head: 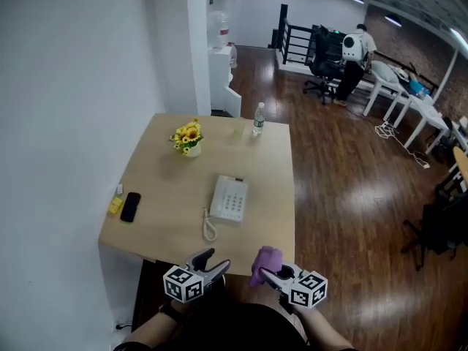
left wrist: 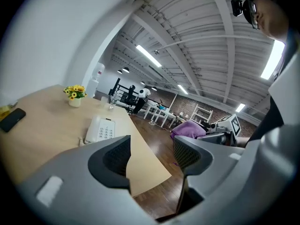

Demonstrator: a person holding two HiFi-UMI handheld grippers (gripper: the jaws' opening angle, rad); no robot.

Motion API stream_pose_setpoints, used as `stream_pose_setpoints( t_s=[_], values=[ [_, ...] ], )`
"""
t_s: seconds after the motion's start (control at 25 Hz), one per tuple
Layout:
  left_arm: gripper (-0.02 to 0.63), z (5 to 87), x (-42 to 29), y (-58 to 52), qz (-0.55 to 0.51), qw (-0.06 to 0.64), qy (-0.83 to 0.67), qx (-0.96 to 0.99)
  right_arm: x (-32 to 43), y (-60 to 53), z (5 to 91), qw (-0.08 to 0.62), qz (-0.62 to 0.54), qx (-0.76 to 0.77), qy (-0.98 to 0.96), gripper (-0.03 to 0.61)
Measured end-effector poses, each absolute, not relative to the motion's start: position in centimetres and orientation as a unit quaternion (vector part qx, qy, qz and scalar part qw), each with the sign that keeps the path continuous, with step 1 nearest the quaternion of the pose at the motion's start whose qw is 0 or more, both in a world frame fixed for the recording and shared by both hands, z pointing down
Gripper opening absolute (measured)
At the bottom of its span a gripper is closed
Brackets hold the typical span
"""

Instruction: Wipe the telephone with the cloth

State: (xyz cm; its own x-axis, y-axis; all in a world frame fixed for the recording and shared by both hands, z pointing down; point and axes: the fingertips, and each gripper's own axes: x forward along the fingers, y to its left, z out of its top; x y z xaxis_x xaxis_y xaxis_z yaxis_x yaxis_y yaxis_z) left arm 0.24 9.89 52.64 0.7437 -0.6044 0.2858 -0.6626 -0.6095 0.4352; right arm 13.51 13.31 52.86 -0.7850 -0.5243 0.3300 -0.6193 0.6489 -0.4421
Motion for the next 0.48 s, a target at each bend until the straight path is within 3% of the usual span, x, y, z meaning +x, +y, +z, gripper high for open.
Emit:
stream_pose_setpoints(
  t_s=[0.48],
  values=[
    [0.281,51.9,1.8,15.4,0.060,0.247,-0.356,0.899,14.6,17.0,51.1,0.072,0.241,0.302,-0.919,0.141]
  ],
)
